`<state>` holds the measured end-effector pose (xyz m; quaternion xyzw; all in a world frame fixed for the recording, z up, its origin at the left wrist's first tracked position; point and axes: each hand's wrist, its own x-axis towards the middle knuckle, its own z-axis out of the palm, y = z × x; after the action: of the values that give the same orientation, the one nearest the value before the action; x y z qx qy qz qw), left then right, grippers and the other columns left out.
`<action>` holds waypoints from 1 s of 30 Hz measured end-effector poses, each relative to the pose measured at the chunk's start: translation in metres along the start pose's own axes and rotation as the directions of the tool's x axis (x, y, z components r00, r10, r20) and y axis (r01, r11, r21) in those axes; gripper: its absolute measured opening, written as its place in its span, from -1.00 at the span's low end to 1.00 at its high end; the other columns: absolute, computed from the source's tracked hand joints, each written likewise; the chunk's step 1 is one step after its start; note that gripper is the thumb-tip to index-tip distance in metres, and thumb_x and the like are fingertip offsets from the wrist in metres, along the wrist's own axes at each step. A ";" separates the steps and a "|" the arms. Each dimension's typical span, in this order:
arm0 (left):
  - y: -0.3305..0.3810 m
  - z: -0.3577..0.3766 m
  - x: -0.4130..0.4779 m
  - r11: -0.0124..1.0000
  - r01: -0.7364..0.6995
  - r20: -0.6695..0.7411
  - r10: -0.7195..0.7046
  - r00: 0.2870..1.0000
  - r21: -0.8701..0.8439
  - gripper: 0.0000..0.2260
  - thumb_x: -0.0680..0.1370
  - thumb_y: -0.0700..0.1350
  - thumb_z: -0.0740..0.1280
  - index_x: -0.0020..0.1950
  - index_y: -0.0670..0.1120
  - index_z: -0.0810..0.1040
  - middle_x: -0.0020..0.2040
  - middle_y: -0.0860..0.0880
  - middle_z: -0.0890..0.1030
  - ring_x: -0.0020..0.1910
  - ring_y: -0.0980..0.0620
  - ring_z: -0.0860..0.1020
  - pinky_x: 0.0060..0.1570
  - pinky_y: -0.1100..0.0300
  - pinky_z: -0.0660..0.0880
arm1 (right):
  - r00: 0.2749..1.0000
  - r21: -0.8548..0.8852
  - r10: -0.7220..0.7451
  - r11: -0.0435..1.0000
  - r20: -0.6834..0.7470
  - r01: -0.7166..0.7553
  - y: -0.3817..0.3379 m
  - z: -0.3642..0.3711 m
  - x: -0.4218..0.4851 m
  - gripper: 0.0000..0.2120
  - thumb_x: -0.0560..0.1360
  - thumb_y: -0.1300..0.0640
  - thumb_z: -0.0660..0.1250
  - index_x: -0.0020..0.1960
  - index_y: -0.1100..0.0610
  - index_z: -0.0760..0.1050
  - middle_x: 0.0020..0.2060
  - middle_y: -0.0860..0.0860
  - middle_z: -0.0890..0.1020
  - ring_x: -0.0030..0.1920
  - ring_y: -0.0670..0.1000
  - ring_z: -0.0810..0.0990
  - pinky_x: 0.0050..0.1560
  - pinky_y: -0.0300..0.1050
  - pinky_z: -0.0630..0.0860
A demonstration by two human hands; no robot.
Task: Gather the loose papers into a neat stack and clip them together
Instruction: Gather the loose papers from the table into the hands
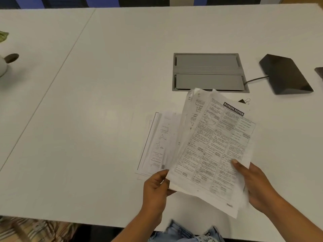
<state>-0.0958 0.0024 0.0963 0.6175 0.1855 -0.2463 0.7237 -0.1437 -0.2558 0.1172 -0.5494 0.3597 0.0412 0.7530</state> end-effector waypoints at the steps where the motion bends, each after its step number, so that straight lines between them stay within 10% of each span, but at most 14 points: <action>1: 0.001 0.001 0.001 1.000 -0.001 0.016 0.001 1.000 0.018 -0.73 0.59 -0.36 0.28 -0.02 -0.08 0.72 -0.02 -0.13 0.75 -0.05 -0.10 0.71 -0.08 0.02 0.65 | 1.000 -0.014 0.013 1.000 -0.004 -0.013 0.002 -0.001 0.000 -0.62 0.56 0.09 0.31 0.37 0.02 0.48 0.20 0.00 0.67 0.22 0.04 0.63 0.35 0.13 0.42; 8: 0.008 0.003 0.019 0.968 0.028 0.027 -0.036 0.999 0.249 -0.80 0.64 -0.07 0.27 0.01 -0.07 0.68 -0.13 0.01 0.73 -0.14 0.05 0.66 -0.14 0.16 0.63 | 0.989 -0.046 -0.022 0.999 -0.146 0.016 0.013 -0.019 -0.006 -0.63 0.49 0.10 0.37 0.30 0.05 0.53 0.16 0.02 0.69 0.20 0.07 0.63 0.34 0.14 0.42; 12: -0.011 0.001 0.052 0.548 -0.048 -0.050 0.163 0.985 0.835 -0.62 0.58 0.16 0.28 0.26 -0.07 0.53 0.17 -0.01 0.61 0.08 0.03 0.59 0.08 0.16 0.53 | 0.977 -0.049 -0.022 0.999 -0.210 0.012 0.020 -0.035 -0.013 -0.69 0.52 0.14 0.36 0.26 0.11 0.56 0.09 0.05 0.71 0.15 0.09 0.67 0.34 0.20 0.42; 19: -0.027 0.028 0.085 0.136 0.064 -0.077 0.092 0.993 0.989 -0.32 0.40 0.15 0.50 0.36 -0.12 0.31 0.31 -0.13 0.42 0.23 -0.09 0.49 0.09 0.06 0.53 | 0.946 -0.022 -0.009 1.000 -0.324 0.002 0.031 -0.061 -0.024 -0.67 0.51 0.15 0.38 0.26 0.17 0.55 0.07 0.08 0.72 0.11 0.10 0.69 0.09 0.11 0.58; 30: -0.034 0.032 0.089 0.472 0.145 -0.199 0.065 0.978 0.870 -0.36 0.36 0.00 0.58 0.29 -0.14 0.34 0.18 -0.13 0.53 0.12 -0.13 0.60 0.00 0.02 0.59 | 0.922 0.042 -0.006 0.999 -0.387 0.024 0.043 -0.075 -0.031 -0.66 0.53 0.20 0.36 0.30 0.22 0.52 0.14 0.15 0.66 0.14 0.12 0.64 -0.03 -0.12 0.60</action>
<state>-0.0449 -0.0443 0.0231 0.9183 0.1203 -0.2586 0.2745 -0.2237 -0.2929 0.0913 -0.5321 0.4980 -0.0819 0.6798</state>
